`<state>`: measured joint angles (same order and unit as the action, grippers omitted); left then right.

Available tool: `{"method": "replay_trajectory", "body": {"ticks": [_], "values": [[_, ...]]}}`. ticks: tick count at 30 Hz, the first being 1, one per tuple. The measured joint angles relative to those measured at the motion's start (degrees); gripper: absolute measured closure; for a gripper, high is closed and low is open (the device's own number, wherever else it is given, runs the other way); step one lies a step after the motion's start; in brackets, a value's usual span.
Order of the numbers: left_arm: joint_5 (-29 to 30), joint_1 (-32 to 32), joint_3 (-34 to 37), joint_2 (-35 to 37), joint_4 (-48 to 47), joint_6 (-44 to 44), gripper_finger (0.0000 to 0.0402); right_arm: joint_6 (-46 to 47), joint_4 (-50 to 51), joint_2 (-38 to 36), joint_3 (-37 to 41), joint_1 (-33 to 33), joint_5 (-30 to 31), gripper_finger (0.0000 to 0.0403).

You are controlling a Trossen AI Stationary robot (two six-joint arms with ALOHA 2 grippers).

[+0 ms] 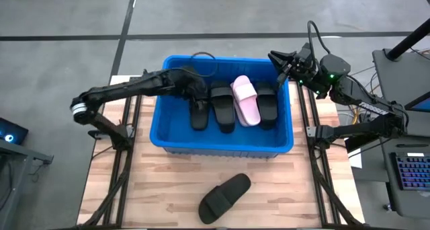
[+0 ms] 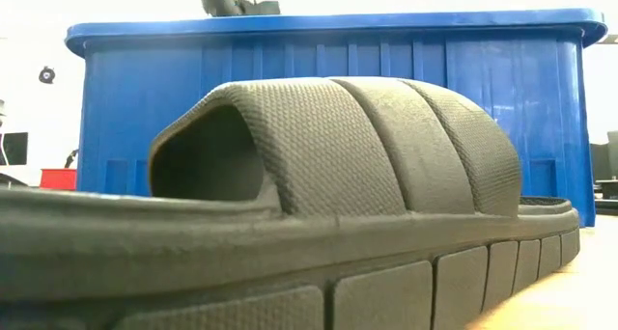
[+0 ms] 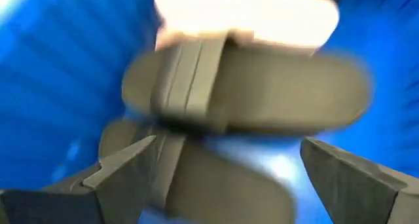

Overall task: Pick and place slides into bin
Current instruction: Put the black slide into the blue bin

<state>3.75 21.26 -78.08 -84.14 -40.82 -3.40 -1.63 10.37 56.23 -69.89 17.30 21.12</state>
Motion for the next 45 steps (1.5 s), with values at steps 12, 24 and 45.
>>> {"method": "replay_trajectory", "body": {"ticks": [12,24,45], "values": [[-23.5,-2.0,0.5,12.8,16.8,14.7,0.0045,0.1,0.1,0.1,0.0,0.0,0.0,0.0346],[-40.6,-12.3,0.3,14.2,38.0,37.6,0.0045,0.4,1.2,0.2,0.0,0.0,0.0,0.0346],[-13.3,-34.9,-2.9,0.3,34.0,45.9,0.0046,1.0,16.2,0.1,0.0,0.0,-0.3,0.0346]]}}
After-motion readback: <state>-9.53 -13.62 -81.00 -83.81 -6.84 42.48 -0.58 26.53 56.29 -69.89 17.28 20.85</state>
